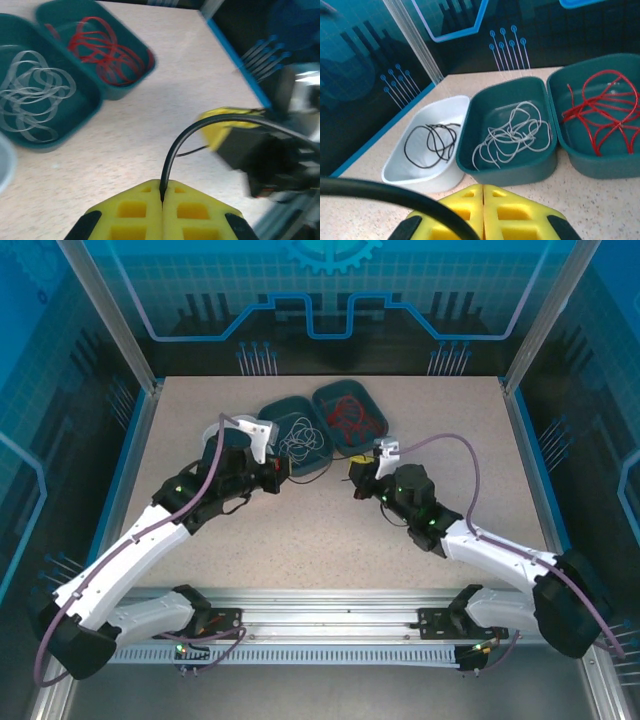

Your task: Untangle the cables

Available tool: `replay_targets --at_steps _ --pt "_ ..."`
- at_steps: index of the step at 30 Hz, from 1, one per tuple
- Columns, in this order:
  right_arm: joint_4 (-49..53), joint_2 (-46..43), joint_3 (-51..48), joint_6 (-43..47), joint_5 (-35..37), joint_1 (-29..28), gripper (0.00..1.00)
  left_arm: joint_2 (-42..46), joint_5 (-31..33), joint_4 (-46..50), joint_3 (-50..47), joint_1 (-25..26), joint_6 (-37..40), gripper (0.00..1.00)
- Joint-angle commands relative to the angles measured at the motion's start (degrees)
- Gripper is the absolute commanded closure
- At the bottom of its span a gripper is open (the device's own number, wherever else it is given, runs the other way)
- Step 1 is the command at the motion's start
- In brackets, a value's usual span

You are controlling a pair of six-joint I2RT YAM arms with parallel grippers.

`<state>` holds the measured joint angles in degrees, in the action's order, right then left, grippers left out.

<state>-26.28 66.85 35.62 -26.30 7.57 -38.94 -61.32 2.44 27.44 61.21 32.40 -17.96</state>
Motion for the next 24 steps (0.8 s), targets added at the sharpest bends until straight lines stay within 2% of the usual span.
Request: replay_targets --at_steps 1,9,13,15,16,17,21,24 --pt "9.86 -0.87 5.05 -0.88 -3.85 -0.88 1.00 -1.41 6.16 1.66 -0.57 -0.28 3.09 1.00" --pt "23.28 3.09 14.40 -4.11 -5.28 -4.24 1.00 -7.63 10.29 2.66 1.32 -0.15 2.09 1.00" --pt "29.11 4.48 16.77 -6.03 -2.51 -3.88 1.00 -7.16 20.30 4.48 2.13 -0.26 0.91 1.00" --pt "29.54 4.83 16.51 -6.90 -3.61 -3.69 1.00 -7.02 24.84 6.17 3.21 -0.27 1.04 1.00" --pt "29.62 5.05 16.63 -7.30 -4.41 -3.57 0.97 -7.02 25.98 6.64 3.75 -0.37 1.38 1.00" --pt "29.75 5.46 16.97 -7.52 -5.24 -3.58 0.90 -6.87 25.98 6.88 4.14 -0.80 1.65 1.00" --pt "31.46 7.26 19.13 -6.84 -8.01 -3.65 0.59 -4.82 20.30 4.64 4.09 -3.37 0.36 1.00" --pt "31.96 6.76 19.19 -6.50 -7.72 -3.63 0.43 -2.88 17.33 3.77 4.31 -5.34 -0.23 1.00"
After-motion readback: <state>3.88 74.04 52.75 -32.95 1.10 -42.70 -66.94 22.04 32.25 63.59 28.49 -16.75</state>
